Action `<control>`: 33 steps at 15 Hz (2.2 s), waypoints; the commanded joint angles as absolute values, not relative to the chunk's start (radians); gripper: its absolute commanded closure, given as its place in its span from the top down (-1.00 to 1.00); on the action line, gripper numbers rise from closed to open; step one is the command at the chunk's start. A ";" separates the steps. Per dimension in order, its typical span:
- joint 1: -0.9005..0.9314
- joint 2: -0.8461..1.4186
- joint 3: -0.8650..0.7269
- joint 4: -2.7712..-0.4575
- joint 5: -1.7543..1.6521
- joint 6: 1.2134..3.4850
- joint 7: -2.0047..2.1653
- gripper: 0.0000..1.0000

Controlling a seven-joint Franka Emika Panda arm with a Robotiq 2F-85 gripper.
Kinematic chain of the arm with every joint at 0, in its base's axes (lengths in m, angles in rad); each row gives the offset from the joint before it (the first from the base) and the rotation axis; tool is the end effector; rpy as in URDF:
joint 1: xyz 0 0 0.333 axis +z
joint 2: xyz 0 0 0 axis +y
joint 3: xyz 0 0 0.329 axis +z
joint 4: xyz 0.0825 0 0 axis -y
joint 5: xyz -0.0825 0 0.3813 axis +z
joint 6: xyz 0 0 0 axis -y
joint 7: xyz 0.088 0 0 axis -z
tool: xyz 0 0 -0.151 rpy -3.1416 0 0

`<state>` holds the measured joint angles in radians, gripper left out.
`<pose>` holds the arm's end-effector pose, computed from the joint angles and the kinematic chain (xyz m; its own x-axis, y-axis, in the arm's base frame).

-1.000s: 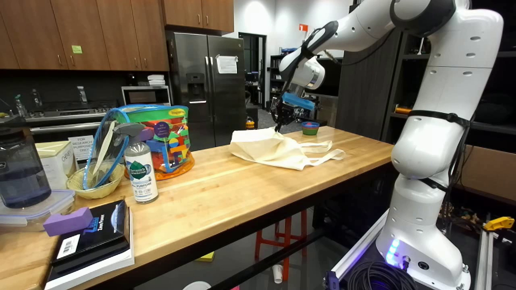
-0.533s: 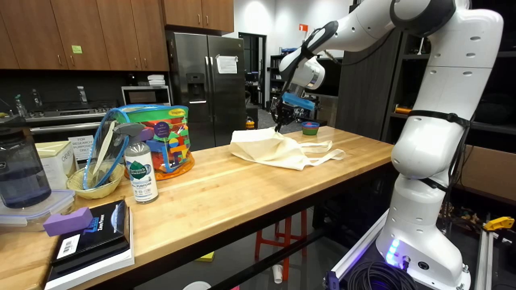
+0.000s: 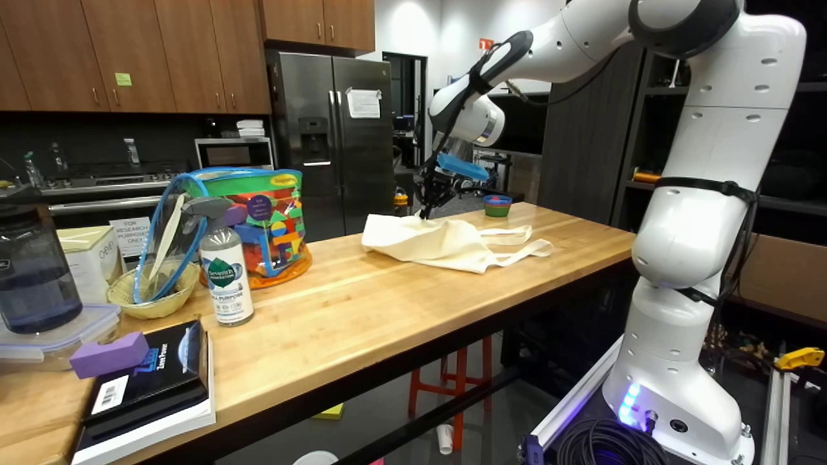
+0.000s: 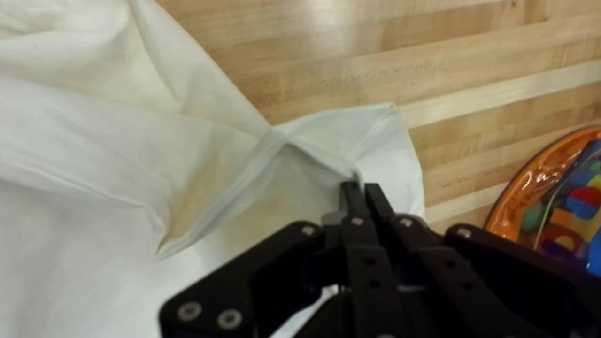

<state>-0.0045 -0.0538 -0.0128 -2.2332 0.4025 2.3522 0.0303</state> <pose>0.5396 0.0084 0.3850 0.9403 -0.3200 0.1158 -0.2684 -0.9066 -0.3257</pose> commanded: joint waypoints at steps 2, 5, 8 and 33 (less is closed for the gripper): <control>0.018 -0.016 0.005 -2.248 0.425 2.345 -0.026 -0.98; -0.006 0.036 -0.014 -2.239 0.424 2.344 -0.001 -0.98; -0.052 0.090 -0.049 -2.230 0.443 2.341 0.016 -0.98; -0.199 0.115 -0.165 -2.222 0.501 2.321 0.149 -0.98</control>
